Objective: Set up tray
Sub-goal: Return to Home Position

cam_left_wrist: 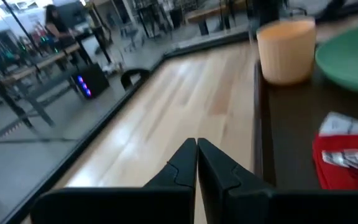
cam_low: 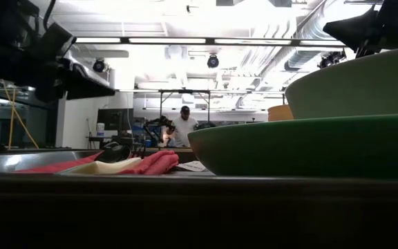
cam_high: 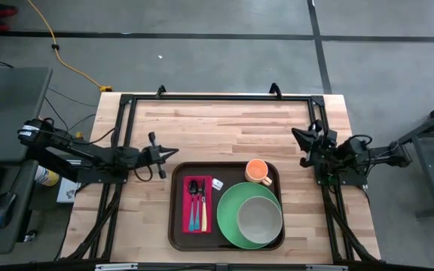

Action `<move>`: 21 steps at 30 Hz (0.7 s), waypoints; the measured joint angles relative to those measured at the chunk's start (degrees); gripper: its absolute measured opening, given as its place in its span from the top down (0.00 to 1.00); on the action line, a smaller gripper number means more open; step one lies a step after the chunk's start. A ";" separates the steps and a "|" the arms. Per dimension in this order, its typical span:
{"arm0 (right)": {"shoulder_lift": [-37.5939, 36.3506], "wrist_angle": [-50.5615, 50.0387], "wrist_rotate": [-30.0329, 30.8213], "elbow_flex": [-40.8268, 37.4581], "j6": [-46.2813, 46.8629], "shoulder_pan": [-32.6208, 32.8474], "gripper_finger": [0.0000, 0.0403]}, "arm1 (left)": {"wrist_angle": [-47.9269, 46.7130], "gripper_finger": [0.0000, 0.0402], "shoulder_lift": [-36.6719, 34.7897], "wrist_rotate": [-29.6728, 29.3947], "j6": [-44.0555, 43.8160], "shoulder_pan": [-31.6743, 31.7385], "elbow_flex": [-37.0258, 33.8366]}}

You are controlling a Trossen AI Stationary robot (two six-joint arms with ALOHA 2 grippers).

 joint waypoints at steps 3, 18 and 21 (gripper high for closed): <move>0.00 0.00 -0.23 0.00 -0.02 0.00 1.00 | 0.56 0.89 -0.33 -0.03 1.95 0.01 0.03; -0.02 2.28 -7.11 -0.02 -2.95 0.07 1.00 | 5.12 0.89 -9.42 0.08 15.14 -0.01 -0.04; -0.04 3.41 -8.79 -0.02 -3.69 0.07 1.00 | 2.02 0.89 -15.83 0.23 16.79 -0.01 -0.06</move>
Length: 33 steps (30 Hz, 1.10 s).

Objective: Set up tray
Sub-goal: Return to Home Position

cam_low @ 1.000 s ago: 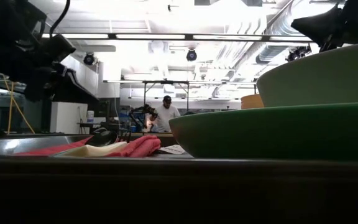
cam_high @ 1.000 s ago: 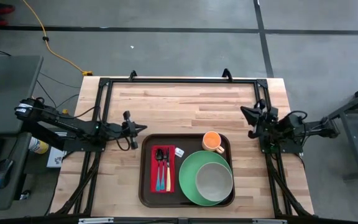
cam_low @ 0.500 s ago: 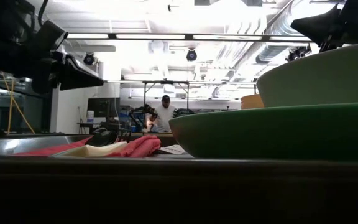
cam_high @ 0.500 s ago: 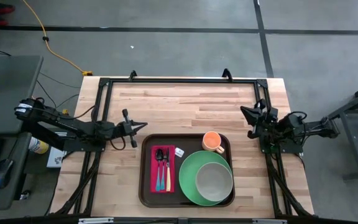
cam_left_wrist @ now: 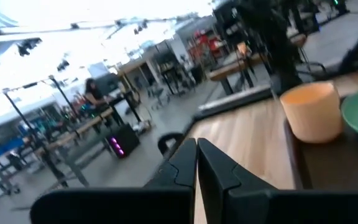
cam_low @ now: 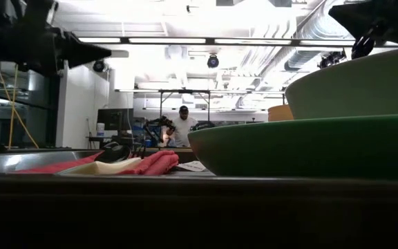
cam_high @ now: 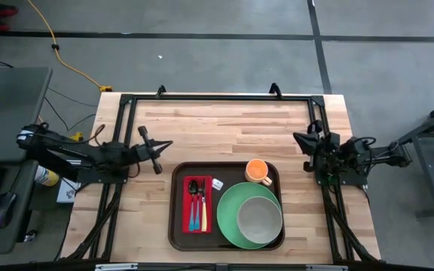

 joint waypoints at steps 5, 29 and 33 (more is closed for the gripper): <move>0.00 0.11 -3.44 0.00 -0.11 0.00 1.00 | -8.01 0.89 -13.86 1.84 3.37 0.01 -0.02; 0.11 -6.93 3.63 -0.04 4.76 0.00 1.00 | -36.78 0.89 -32.54 18.01 4.18 0.02 0.09; 0.11 -7.11 3.65 -0.04 4.76 0.00 1.00 | -38.56 0.89 -32.40 18.01 4.18 0.02 0.09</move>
